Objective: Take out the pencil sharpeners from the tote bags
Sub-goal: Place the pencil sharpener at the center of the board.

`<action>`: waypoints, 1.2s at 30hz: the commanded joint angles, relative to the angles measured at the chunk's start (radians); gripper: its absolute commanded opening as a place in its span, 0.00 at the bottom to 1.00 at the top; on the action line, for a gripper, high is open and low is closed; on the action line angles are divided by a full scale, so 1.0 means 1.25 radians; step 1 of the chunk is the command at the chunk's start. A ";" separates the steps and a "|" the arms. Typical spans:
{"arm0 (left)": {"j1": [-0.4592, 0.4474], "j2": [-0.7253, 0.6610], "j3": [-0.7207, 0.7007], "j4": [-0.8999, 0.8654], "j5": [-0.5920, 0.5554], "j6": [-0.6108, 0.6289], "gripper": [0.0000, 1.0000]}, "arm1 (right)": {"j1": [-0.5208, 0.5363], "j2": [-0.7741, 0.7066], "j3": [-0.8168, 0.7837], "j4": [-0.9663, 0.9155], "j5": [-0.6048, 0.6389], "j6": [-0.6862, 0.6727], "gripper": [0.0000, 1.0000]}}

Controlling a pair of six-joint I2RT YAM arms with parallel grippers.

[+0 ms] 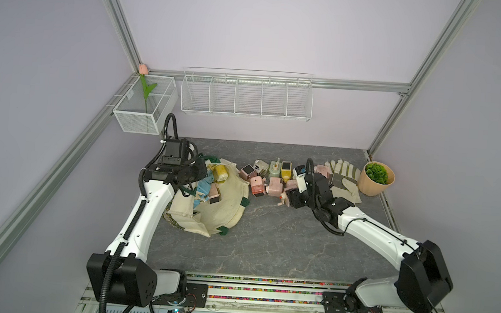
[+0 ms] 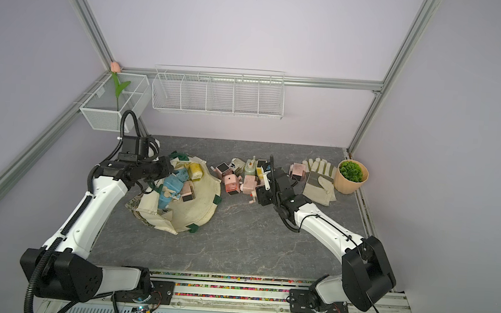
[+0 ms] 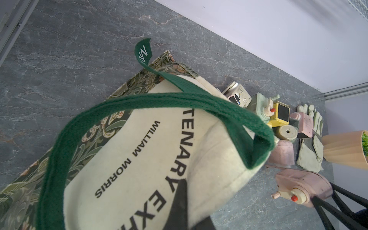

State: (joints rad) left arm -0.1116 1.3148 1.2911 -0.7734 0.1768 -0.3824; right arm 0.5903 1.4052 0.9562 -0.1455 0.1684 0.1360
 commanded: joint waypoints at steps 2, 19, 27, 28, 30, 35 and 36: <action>-0.002 -0.027 0.004 -0.009 0.009 0.002 0.00 | -0.026 -0.047 -0.023 0.015 0.017 0.035 0.56; -0.002 -0.032 0.000 -0.006 0.013 0.002 0.00 | -0.090 -0.110 -0.057 0.000 0.073 0.086 0.57; -0.002 -0.033 0.001 -0.006 0.015 0.000 0.00 | -0.142 -0.071 -0.083 0.021 0.112 0.120 0.56; -0.002 -0.032 0.001 -0.006 0.016 0.001 0.00 | -0.150 -0.059 -0.081 0.025 0.112 0.126 0.56; -0.002 -0.031 0.002 -0.006 0.016 0.001 0.00 | -0.159 -0.037 -0.081 0.039 0.118 0.129 0.56; -0.002 -0.030 0.003 -0.006 0.017 0.000 0.00 | -0.177 0.021 -0.080 0.084 0.103 0.138 0.56; -0.002 -0.031 0.002 -0.006 0.015 0.000 0.00 | -0.181 0.036 -0.080 0.097 0.098 0.140 0.56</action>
State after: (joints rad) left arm -0.1116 1.3106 1.2911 -0.7761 0.1776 -0.3824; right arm 0.3767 1.4197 0.8597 -0.1143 0.2939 0.2848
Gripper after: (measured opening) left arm 0.048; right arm 0.658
